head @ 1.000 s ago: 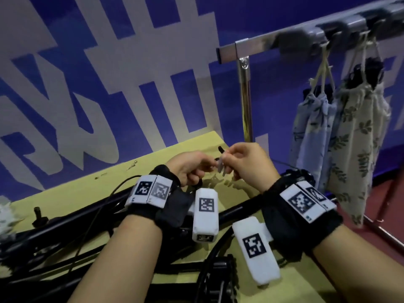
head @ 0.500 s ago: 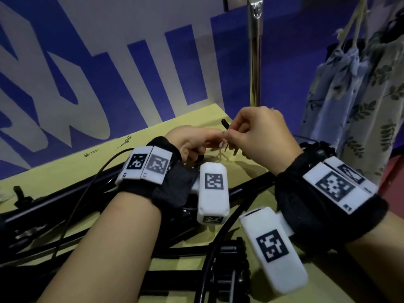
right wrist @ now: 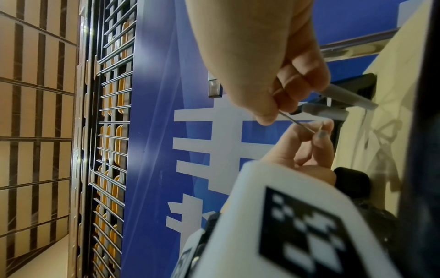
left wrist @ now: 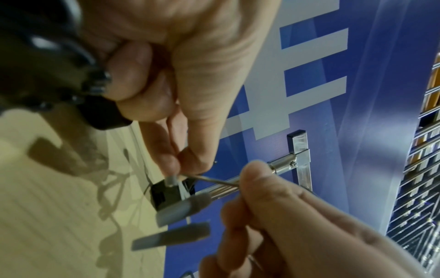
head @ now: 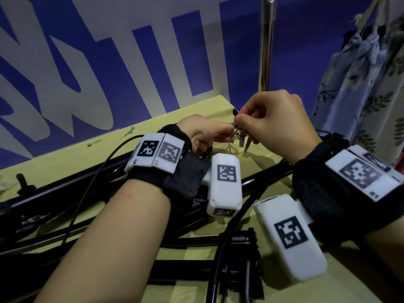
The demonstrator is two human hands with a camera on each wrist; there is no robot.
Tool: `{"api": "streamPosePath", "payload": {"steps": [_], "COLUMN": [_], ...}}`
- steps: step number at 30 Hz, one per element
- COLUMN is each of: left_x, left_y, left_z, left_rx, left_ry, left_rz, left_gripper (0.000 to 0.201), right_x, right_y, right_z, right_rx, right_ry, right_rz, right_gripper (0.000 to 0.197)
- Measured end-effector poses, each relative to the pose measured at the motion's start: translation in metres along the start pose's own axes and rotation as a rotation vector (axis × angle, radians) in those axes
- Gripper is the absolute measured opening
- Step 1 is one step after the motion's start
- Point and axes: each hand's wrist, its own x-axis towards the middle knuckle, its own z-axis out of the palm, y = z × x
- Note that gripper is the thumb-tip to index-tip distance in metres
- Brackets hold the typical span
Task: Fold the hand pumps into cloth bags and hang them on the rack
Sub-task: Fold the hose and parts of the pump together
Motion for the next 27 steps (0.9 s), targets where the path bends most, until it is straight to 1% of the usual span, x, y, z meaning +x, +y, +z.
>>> {"api": "streamPosePath", "payload": {"steps": [7,10,16,22,25,27], "left_x": [0.002,0.001,-0.003,-0.009,-0.012,-0.014], "left_y": [-0.002,-0.002,0.000,0.002,0.003,0.004], "left_z": [0.000,0.000,0.000,0.002,0.003,0.003], "left_rx": [0.024,0.037,0.015,0.030,0.008,0.001], "left_ry": [0.032,0.022,0.039,0.086,0.128,0.129], "left_rz": [0.004,0.003,0.000,0.025,0.057,0.063], "left_gripper": [0.023,0.026,0.025,0.024,0.026,0.027], "right_x": [0.000,-0.001,-0.002,-0.002,-0.002,-0.002], "right_y": [-0.001,-0.002,-0.002,-0.010,-0.014,-0.015], "right_z": [0.001,0.000,0.000,-0.003,-0.003,-0.002], "right_rx": [-0.039,-0.047,-0.053,-0.119,-0.141,-0.152], "right_ry": [-0.057,-0.080,-0.094,-0.157,-0.200,-0.212], "right_rz": [0.009,0.022,0.032,-0.028,-0.045,-0.030], "right_gripper": [0.021,0.027,0.030,0.028,0.017,0.016]}}
